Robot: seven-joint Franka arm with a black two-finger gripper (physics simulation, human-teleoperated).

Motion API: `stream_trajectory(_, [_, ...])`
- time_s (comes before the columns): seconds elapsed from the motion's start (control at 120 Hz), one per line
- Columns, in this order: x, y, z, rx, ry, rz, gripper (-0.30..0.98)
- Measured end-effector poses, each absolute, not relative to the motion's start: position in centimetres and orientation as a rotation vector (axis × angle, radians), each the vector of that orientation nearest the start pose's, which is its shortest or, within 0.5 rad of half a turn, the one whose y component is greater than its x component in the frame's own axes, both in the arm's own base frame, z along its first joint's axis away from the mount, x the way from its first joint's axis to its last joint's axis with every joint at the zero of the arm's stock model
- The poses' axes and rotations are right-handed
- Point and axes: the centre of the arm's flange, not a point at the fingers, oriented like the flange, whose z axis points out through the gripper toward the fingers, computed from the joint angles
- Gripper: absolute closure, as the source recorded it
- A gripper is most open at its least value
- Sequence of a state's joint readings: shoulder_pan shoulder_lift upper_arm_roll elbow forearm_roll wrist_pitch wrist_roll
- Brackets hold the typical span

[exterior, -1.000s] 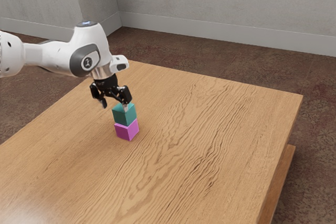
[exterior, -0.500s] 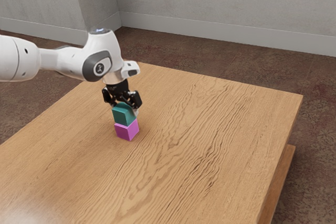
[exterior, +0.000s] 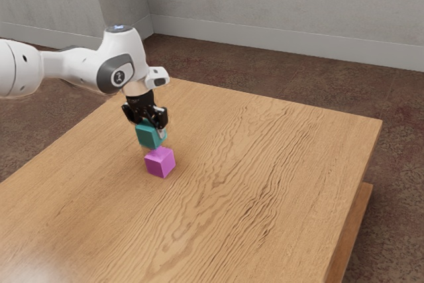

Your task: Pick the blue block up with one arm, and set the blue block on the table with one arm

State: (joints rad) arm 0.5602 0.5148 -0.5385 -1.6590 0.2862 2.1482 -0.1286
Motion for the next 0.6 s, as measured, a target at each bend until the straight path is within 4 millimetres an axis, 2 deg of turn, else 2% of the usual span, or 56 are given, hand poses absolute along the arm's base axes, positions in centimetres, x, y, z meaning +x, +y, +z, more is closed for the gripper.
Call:
stream_trajectory(0.05, [67.0,8.7,36.3,-3.123,-0.137,-0.103,0.38])
stream_trajectory(0.108, [66.4,11.4,36.6,-3.097,-0.197,-0.088,0.37])
stream_trajectory(0.167, [65.9,14.0,35.9,-3.08,-0.249,-0.057,0.37])
stream_trajectory(0.2, [65.6,15.2,34.8,-3.08,-0.274,-0.028,0.36])
stream_trajectory(0.258, [65.3,16.5,33.1,-3.086,-0.295,0.019,0.36])
stream_trajectory(0.358, [64.9,17.6,31.2,-3.092,-0.31,0.069,0.36])
stream_trajectory(0.458, [64.7,18.0,30.5,-3.095,-0.306,0.087,0.35])
stream_trajectory(0.6, [64.7,17.9,30.4,-3.106,-0.294,0.093,0.2])
